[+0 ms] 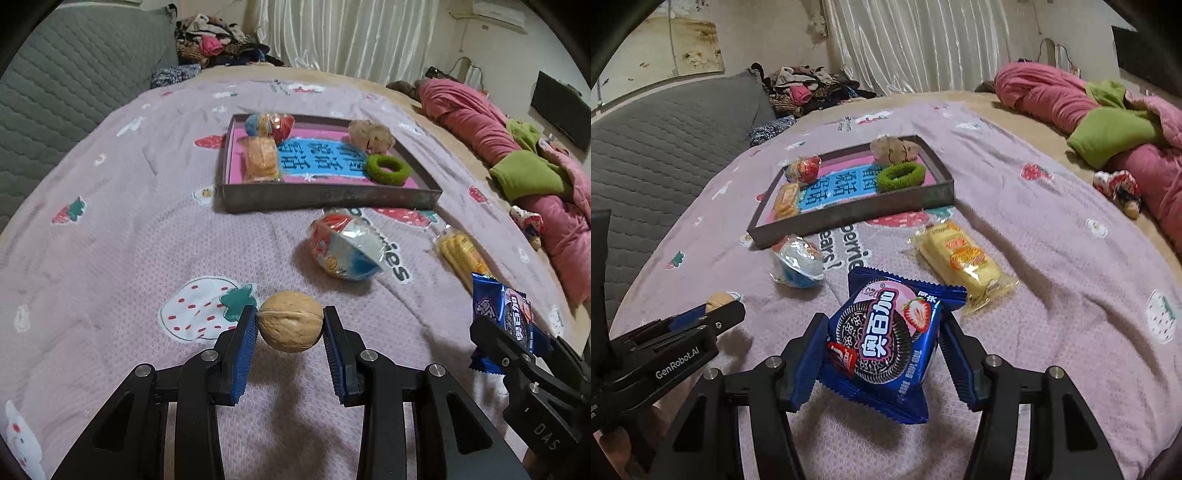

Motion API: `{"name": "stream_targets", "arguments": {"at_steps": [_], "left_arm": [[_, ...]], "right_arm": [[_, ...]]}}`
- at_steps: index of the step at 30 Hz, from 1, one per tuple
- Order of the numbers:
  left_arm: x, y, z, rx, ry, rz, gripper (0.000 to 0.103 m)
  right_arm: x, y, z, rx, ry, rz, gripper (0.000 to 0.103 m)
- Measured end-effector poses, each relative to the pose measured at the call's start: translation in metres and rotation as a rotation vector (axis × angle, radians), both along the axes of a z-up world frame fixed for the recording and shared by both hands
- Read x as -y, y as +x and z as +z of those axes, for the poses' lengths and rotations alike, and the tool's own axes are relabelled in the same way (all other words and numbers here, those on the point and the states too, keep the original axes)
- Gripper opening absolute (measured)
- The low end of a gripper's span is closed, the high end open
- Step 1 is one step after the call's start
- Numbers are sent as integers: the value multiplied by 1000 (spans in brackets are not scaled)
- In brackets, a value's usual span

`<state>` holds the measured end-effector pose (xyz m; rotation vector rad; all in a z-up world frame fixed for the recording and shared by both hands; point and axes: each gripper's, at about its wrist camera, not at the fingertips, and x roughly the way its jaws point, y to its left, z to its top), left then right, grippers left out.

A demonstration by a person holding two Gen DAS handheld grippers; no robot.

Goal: Organize objects
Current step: 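Grasp the walnut with the left tool while the right grasps the blue cookie pack, then lift the walnut and blue cookie pack with both tools over the tray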

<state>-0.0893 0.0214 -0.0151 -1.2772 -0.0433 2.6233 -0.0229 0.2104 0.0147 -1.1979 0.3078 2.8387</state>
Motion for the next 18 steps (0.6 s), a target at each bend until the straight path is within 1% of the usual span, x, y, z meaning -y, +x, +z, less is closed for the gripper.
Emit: {"name": "stream_targets", "arguments": {"at_steps": [8,18], "left_arm": [[1,20,33,-53,-3,10,36],[-4,35,66,-105,-15,14,36]], "right_arm": [[6,14,30,-67,75,24,60],[10,23,59,-119,88,68,60]]}}
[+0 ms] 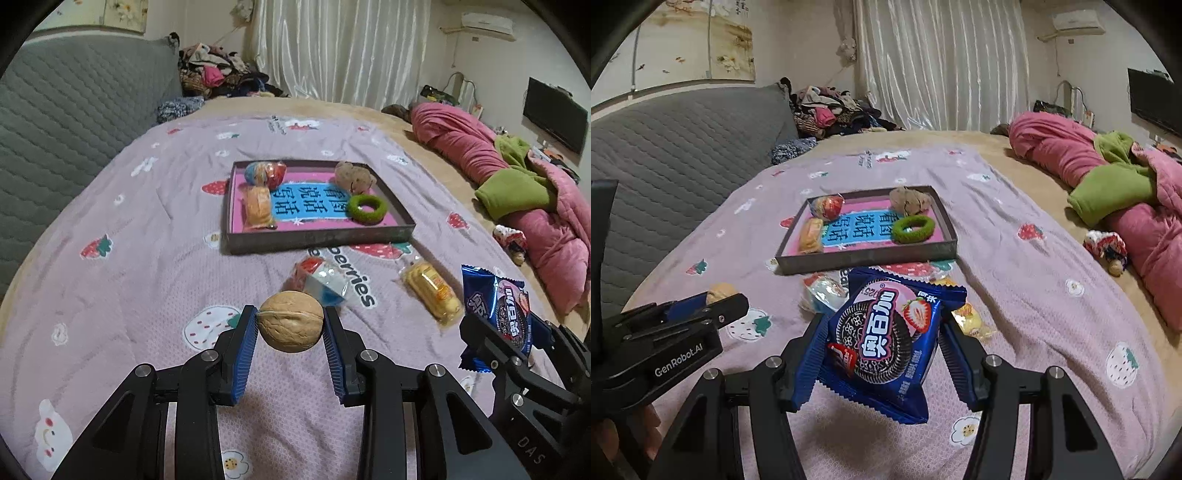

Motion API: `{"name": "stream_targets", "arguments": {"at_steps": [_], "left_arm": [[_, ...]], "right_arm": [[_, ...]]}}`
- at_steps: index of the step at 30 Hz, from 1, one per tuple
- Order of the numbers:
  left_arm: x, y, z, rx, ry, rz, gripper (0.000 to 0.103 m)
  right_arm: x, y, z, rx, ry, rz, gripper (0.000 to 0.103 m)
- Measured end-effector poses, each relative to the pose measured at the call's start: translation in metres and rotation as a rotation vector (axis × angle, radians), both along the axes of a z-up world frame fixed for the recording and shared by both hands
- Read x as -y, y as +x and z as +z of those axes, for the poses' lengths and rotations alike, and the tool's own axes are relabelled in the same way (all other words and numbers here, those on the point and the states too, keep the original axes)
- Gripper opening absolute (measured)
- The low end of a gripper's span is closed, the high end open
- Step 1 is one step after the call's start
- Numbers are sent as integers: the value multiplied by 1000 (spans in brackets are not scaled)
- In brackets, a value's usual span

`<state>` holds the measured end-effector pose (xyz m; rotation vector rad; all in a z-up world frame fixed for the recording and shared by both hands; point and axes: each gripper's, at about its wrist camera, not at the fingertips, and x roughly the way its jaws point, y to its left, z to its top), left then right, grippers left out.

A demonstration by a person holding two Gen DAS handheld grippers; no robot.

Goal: Organize objects
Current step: 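Lift the walnut and blue cookie pack with both tools over the tray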

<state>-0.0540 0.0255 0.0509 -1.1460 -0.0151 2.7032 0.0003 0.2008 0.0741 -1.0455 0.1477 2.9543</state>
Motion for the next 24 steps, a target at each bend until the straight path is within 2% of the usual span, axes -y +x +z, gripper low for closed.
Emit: {"name": "stream_targets", "arguments": {"at_steps": [14,24], "left_arm": [[-8,1,33,-51,-11,-11,36],[-12,-16,61,-89,-20,-13,36]], "right_arm": [[-8,3,29,-47,23,33,60],[-16,-17,58,-79,61,71,60]]}}
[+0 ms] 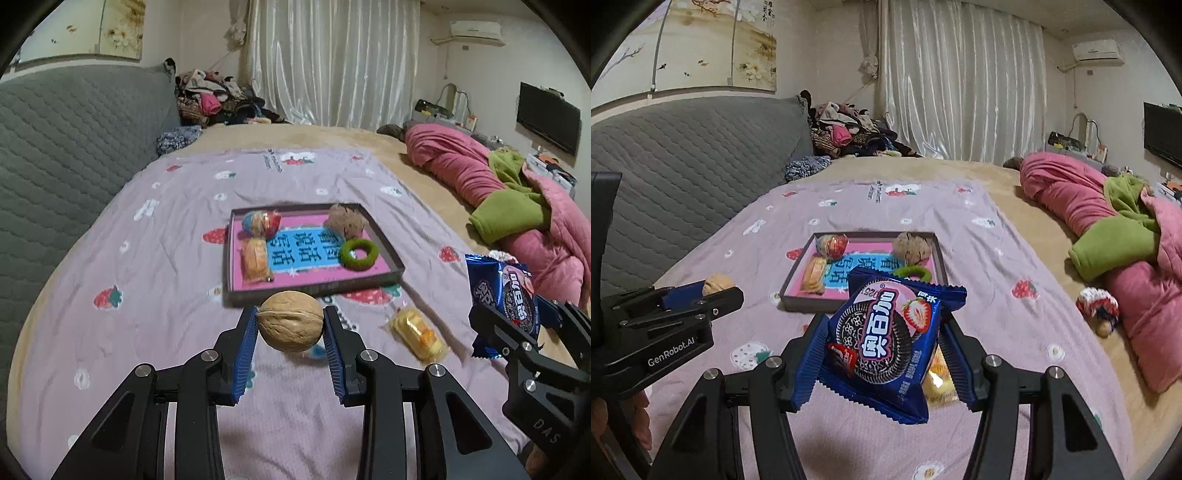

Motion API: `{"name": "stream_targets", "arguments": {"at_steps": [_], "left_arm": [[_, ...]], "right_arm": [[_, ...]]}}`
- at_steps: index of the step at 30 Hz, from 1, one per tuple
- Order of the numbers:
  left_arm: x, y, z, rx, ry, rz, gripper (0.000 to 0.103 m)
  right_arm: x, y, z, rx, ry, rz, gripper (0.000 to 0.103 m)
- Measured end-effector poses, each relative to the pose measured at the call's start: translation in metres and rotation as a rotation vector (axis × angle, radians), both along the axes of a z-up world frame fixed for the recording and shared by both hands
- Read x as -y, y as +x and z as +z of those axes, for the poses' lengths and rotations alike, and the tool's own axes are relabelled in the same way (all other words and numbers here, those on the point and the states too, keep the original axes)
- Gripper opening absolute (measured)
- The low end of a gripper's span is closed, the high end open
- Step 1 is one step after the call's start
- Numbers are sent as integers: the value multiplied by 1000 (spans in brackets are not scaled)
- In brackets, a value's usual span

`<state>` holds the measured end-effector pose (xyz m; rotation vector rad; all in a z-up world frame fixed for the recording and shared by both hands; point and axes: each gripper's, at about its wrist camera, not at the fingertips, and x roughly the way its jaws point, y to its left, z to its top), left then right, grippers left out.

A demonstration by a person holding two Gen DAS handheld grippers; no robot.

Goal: Organize objects
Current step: 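Lift the walnut and blue cookie pack with both tools over the tray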

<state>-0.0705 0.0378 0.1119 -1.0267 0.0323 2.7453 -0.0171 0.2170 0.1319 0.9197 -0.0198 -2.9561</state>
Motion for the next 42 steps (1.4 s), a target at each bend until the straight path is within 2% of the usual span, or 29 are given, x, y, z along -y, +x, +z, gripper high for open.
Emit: {"name": "stream_targets", "arguments": {"at_steps": [13,22,31,42], "left_arm": [[-28,-55,30,-42,-4,-25,36],[-46,-106,31,-45,-3,-32,37],[-58,-165,6,-19,11,-25,37],[-67,-211,-40,14,38,-23,37]], "right_arm": [[-15,-55,30,-20,25,33,60],[-20,-104,44,-44,52,57,60],[-23,-155,30,-38,78,83,60],[-26,-189,0,-45,93,94,60]]}}
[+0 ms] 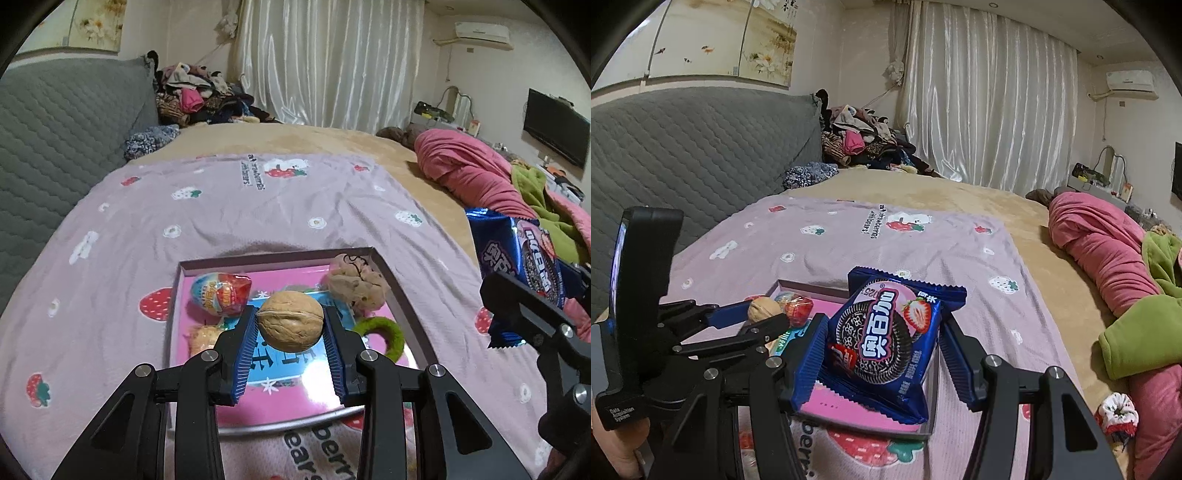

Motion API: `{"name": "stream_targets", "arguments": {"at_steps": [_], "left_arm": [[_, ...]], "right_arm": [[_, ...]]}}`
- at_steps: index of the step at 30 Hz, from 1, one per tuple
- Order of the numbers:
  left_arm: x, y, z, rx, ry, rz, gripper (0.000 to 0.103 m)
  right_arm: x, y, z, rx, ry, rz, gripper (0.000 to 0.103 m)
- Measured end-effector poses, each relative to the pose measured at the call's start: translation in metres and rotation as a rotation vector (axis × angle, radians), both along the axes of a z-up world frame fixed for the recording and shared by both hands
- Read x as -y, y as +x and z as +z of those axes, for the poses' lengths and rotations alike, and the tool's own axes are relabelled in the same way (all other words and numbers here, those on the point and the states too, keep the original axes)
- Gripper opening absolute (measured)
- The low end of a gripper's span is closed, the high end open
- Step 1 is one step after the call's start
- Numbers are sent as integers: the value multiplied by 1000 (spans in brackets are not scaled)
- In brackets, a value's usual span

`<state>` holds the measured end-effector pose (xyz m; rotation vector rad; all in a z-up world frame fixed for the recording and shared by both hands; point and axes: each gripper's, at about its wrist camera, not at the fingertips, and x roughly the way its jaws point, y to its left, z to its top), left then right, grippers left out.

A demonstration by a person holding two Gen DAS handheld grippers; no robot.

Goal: Organize objects
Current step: 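Lift the walnut and blue cookie pack with both tools over the tray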

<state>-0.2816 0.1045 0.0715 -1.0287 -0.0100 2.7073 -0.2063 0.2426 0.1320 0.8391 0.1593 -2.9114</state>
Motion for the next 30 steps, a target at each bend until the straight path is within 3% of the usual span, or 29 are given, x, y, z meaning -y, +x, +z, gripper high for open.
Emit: {"name": "stream_targets", "arguments": {"at_steps": [13,20,30], "left_arm": [[-3,-29,-38,23,1,-33,37],[-1,-47,-58,49,5,-39,37],[-6,-53,-73,75,-19,-42,37]], "right_arm": [[-8,-38,-45,16,-32,-24,60],[-4,-51,-77,42,7,-15,60],[5,-58,-92,81,28,9,60]]}}
